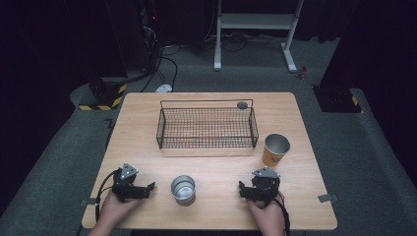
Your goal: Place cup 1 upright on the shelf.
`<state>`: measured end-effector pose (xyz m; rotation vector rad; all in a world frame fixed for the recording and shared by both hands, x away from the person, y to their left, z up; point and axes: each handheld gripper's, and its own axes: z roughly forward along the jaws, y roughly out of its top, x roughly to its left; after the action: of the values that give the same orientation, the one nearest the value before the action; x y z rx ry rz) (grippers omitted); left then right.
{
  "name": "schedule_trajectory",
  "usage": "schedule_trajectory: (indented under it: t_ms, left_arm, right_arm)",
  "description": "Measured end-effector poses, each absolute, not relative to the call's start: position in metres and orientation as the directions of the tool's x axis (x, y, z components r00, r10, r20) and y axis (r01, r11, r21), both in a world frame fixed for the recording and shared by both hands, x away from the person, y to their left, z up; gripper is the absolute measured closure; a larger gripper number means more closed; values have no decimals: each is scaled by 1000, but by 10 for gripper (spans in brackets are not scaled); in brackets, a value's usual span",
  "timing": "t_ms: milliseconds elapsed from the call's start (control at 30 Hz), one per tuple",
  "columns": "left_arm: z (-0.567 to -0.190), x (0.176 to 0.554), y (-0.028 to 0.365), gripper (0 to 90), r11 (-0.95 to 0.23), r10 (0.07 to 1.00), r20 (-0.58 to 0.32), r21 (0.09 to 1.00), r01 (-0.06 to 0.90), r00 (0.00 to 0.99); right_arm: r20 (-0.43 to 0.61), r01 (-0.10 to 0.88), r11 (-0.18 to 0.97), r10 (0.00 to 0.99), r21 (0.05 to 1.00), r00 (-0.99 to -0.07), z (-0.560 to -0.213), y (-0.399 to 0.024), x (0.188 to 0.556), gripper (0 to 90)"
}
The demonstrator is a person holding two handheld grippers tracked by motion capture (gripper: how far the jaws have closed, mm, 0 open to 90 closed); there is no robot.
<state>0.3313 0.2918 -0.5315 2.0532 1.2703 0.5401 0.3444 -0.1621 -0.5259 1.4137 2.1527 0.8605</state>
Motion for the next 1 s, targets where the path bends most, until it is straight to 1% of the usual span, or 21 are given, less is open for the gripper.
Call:
schedule_trajectory:
  t_ms: [1000]
  left_arm:
    - [-531,332,292,2,-321,893,6,710,627,450]
  right_arm:
    - [-10,652,303,911,695,-412,-526,-163,345,75]
